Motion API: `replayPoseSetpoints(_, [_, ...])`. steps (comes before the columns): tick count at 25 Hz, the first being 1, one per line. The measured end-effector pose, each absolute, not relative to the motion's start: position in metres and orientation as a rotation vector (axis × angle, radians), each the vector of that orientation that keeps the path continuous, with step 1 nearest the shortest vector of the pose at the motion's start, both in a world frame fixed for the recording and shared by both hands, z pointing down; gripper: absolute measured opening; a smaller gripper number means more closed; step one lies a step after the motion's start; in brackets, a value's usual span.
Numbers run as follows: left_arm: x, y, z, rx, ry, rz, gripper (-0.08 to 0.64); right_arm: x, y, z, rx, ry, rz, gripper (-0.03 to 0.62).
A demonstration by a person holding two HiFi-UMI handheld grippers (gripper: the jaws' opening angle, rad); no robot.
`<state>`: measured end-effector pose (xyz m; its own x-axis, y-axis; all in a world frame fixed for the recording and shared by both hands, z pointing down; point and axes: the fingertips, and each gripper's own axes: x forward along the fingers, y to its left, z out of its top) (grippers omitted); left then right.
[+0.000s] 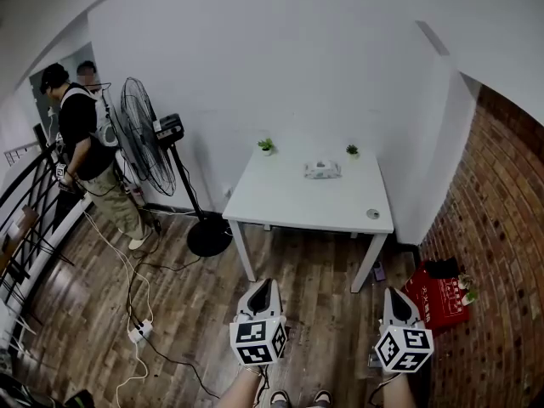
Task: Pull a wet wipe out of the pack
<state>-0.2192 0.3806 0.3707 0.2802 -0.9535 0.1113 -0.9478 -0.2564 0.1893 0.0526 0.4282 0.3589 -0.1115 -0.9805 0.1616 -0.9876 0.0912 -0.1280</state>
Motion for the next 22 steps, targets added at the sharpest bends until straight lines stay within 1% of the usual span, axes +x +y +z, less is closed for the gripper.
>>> replayPoseSetpoints(3, [-0.221,0.380,0.372,2.333,-1.754,-0.038,0.038,0.051,0.428,0.361,2.073,-2.289,0.323,0.002])
replayPoseSetpoints(14, [-0.231,0.370,0.375,2.363,-1.705,-0.018,0.109,0.037,0.420,0.364,2.088,-2.273,0.335,0.002])
replayPoseSetpoints(22, [-0.248,0.357,0.372,2.421,-1.647,-0.010,0.144,0.016,0.416,0.362,2.146,-2.241,0.332,0.002])
